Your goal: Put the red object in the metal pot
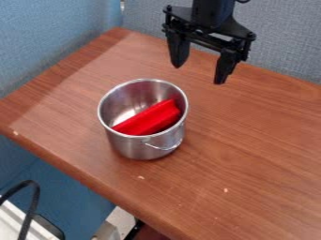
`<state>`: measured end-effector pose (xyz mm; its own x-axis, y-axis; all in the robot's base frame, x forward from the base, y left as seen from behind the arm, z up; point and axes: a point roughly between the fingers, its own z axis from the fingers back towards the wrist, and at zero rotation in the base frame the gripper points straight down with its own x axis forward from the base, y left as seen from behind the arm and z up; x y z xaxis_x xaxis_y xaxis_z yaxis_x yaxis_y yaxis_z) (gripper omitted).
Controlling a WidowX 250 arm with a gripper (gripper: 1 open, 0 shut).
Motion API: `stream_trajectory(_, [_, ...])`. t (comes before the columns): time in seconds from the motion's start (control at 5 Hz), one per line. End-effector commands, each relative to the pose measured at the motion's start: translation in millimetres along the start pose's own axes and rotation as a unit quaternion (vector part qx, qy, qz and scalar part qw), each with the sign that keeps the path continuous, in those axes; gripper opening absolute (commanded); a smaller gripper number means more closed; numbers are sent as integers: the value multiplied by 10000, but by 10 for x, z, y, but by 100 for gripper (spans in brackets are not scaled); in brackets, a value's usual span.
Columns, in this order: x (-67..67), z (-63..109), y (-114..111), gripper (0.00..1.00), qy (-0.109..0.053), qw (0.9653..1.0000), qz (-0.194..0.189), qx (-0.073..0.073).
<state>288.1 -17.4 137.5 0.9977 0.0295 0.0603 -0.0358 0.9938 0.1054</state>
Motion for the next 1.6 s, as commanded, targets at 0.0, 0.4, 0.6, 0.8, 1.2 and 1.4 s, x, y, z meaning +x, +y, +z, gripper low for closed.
stream_trajectory(0.0, [1,48,-77,100,-139,9999,35,16])
stream_trajectory(0.4, [18,-192,-68,100,-98,9994,306,112])
stream_trajectory(0.6, [15,-307,-11,100,-81,9998,197,43])
stream_trajectory(0.8, [30,-253,99,100,26,10000,59,-20])
stream_trajectory(1.2, [91,-329,176,100,54,9999,-10,-118])
stream_trajectory(1.4, [100,-430,169,100,11,9999,-54,-164])
